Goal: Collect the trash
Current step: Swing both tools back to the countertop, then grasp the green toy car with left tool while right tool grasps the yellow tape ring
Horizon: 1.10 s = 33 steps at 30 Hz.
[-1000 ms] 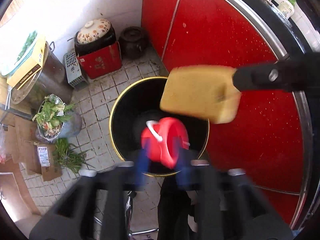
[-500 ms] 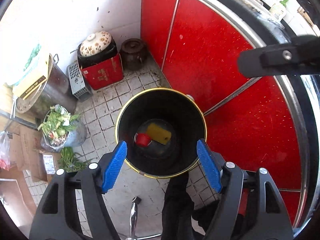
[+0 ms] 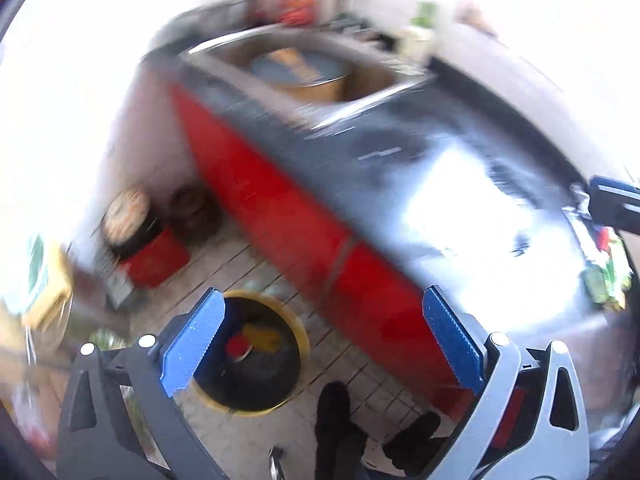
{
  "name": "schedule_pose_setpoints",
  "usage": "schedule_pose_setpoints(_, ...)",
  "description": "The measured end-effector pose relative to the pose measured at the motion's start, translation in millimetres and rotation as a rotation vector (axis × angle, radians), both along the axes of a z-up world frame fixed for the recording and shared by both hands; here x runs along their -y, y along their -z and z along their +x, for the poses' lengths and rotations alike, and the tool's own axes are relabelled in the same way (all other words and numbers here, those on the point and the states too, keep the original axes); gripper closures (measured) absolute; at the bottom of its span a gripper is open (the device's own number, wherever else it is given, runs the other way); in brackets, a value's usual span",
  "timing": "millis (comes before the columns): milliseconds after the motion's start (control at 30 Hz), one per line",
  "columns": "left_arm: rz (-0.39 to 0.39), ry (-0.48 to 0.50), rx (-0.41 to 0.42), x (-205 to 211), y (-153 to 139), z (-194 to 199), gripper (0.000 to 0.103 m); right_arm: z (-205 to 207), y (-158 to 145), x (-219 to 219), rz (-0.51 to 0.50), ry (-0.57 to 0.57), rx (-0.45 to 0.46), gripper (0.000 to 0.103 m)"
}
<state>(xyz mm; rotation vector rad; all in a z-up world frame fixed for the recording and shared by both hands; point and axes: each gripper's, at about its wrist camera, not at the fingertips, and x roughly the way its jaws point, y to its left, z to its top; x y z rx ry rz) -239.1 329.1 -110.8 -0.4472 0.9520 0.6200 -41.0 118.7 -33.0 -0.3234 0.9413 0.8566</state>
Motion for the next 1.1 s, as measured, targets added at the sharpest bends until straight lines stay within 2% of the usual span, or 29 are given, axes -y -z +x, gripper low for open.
schedule_pose_setpoints(133, -0.048, 0.099, 0.055, 43.4, -26.4, 73.7, 0.007, 40.7, -9.7, 109.3, 0.023, 0.234, 0.024, 0.010)
schedule_pose_setpoints(267, -0.053, 0.262, 0.071, 112.3, -45.4, 148.6, 0.007, 61.4, -9.4, 216.1, 0.038, 0.431, 0.029, 0.010)
schedule_pose_setpoints(400, -0.042, 0.418, 0.051, 189.7, -54.7, 207.3, 0.007, 71.7, 2.6, 294.6, 0.035, 0.554, 0.020, 0.010)
schedule_pose_setpoints(500, -0.015, 0.501, 0.037, 240.3, -54.6, 236.0, 0.007, 75.2, 12.9, 335.9, 0.040, 0.609, 0.001, 0.010)
schedule_pose_setpoints(667, 0.000, 0.588, -0.012, 304.5, -44.3, 263.1, 0.007, 84.7, 32.9, 370.1, 0.035, 0.630, -0.029, 0.010)
schedule_pose_setpoints(767, 0.005, 0.598, -0.037, 320.1, -36.4, 269.6, 0.007, 89.5, 44.1, 377.7, 0.021, 0.622, -0.044, 0.010)
schedule_pose_setpoints(933, -0.036, 0.569, -0.085, 332.6, -11.5, 286.0, 0.007, 109.4, 66.3, 386.8, -0.004, 0.604, -0.076, 0.010)
schedule_pose_setpoints(1100, -0.060, 0.495, -0.145, 334.3, 22.7, 304.6, 0.007, 134.3, 93.4, 387.6, -0.034, 0.571, -0.111, 0.010)
